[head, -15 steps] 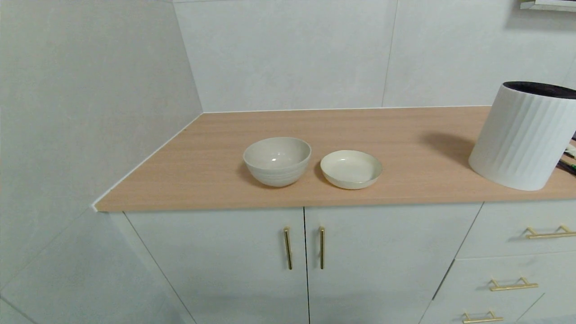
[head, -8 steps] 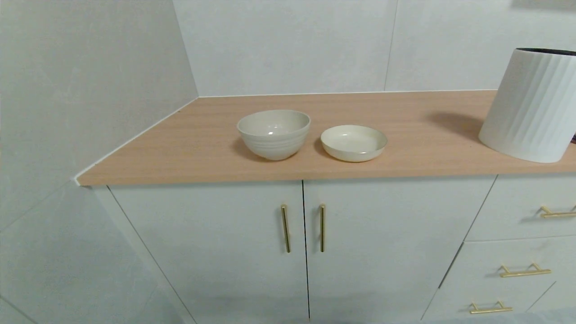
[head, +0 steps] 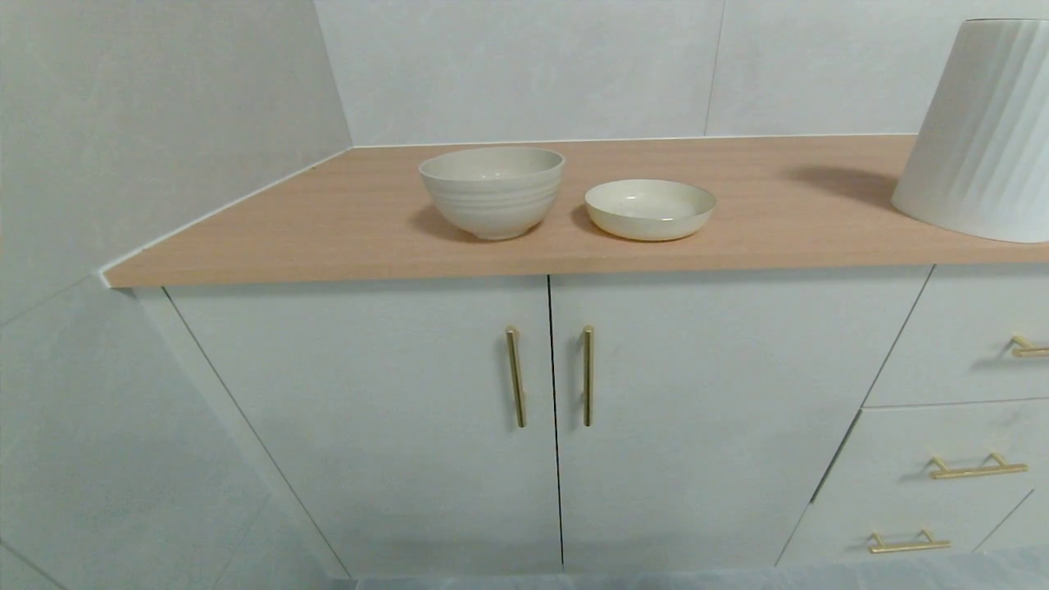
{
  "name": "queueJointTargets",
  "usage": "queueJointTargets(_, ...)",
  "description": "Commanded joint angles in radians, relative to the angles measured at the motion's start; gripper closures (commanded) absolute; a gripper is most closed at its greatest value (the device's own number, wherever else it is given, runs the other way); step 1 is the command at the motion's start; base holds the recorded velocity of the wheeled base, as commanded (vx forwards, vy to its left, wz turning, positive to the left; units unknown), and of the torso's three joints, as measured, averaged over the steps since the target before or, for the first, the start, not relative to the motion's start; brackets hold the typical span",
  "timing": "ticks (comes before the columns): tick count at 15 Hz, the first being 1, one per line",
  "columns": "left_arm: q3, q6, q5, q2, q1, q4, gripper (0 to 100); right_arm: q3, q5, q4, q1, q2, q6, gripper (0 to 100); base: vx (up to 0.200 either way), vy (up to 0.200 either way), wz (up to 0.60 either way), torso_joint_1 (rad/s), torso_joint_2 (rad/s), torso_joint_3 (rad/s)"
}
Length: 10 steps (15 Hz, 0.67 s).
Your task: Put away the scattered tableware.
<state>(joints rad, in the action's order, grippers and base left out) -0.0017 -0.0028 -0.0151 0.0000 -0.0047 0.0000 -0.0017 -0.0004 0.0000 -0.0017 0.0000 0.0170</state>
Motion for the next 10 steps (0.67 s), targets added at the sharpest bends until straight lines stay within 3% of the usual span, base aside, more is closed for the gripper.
queueJointTargets(1,0.000,0.000,0.000,0.000,0.000,0.000,0,0.000,-0.001,0.000,0.000,0.002,0.000,0,0.000,0.000,0.00,-0.017,0.07,0.046)
queueJointTargets(10,0.000,0.000,0.000,0.000,0.000,0.000,0,0.000,-0.001,0.000,0.000,0.002,0.000,0,0.000,0.000,0.00,0.000,0.00,0.000)
